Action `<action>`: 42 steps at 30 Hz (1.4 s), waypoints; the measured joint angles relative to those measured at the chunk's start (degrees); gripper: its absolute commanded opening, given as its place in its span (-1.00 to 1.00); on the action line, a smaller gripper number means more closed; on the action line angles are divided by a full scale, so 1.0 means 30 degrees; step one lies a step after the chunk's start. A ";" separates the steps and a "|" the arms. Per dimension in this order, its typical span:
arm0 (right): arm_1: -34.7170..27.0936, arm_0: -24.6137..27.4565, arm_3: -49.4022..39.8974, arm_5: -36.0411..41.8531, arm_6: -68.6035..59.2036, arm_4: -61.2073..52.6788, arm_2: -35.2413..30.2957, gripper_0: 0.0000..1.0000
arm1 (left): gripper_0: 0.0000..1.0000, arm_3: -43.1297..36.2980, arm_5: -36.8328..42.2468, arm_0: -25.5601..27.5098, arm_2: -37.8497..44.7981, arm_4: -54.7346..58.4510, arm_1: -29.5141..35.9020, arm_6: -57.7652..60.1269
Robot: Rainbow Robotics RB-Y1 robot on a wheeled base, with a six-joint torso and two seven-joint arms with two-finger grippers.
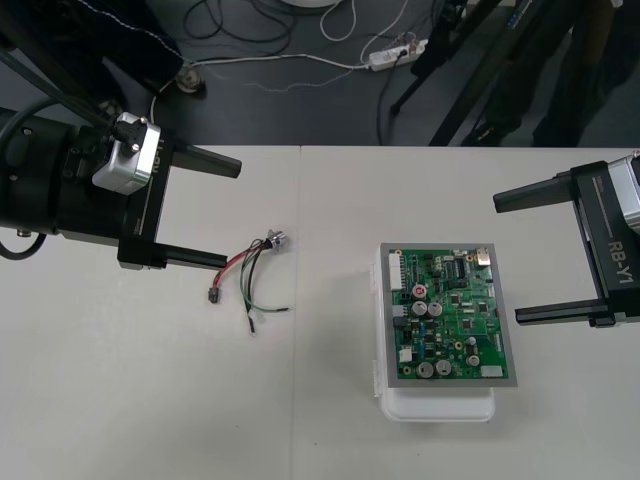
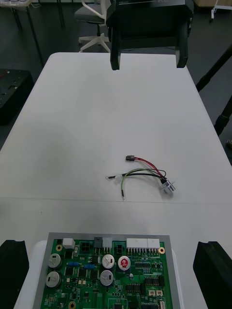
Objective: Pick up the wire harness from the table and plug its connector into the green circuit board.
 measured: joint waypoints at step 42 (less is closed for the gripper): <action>0.0000 0.0000 0.0000 0.0000 0.0000 0.0000 0.0000 1.00 | 0.77 0.0000 0.0000 0.0000 0.0000 0.0000 0.0000 0.0000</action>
